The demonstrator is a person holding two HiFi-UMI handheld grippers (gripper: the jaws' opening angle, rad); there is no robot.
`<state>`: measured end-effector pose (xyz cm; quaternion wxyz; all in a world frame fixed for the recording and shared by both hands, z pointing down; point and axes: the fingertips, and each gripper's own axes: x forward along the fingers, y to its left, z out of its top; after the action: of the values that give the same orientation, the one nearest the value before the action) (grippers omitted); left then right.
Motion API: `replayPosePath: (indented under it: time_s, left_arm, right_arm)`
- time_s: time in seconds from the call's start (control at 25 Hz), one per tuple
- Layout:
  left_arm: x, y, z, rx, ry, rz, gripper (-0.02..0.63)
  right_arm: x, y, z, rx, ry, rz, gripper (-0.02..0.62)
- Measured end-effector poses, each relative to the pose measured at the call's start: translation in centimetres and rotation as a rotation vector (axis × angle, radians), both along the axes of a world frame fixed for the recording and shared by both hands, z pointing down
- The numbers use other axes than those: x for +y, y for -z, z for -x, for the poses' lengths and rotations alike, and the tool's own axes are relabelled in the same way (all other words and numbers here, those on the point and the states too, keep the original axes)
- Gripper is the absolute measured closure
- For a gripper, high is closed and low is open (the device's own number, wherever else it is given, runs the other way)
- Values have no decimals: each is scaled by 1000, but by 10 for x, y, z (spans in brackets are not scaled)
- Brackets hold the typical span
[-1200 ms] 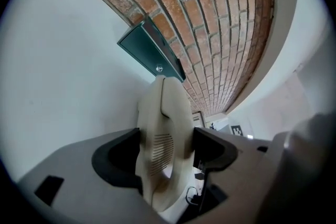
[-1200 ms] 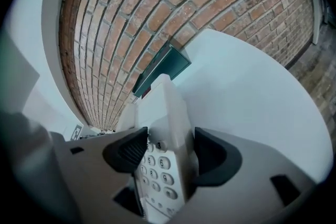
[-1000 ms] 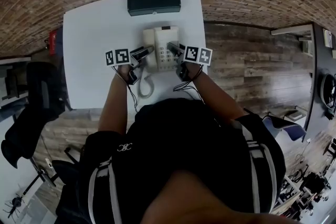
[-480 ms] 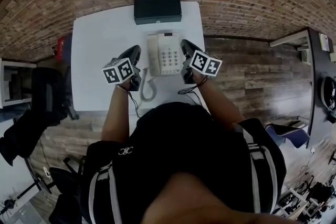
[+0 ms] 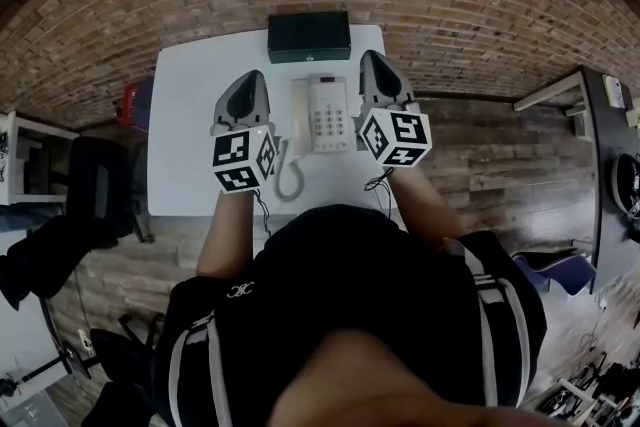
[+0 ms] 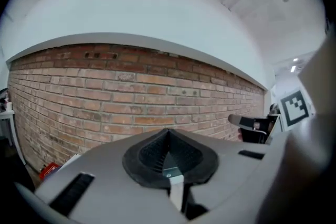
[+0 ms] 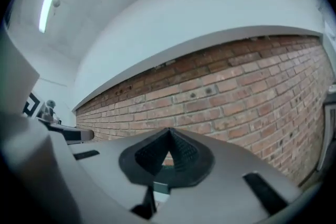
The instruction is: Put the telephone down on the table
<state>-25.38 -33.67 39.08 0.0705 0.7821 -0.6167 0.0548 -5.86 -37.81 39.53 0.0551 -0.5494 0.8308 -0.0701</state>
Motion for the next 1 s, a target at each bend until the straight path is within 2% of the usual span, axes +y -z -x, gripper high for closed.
replayPosePath:
  time_s: [0.12, 0.2, 0.32, 0.56, 0.8, 1.0]
  left_arm:
    - [9, 14, -4, 22, 1, -27, 603]
    - [13, 8, -8, 23, -7, -11, 603]
    - [20, -3, -14, 27, -20, 20, 603]
    - [28, -8, -12, 109, -29, 43, 603]
    - [30, -12, -10, 83, -25, 51, 603]
    - [30, -15, -10, 76, -29, 52, 603]
  right_arm:
    - [9, 22, -1, 68, -35, -68, 597]
    - [14, 12, 0, 100, -36, -46, 597]
    - [23, -5, -1, 96, -36, 9, 597]
    - [37, -4, 0, 108, -43, 4, 597]
    - [42, -8, 5, 75, -16, 21, 597]
    - [42, -11, 9, 89, -15, 18, 597]
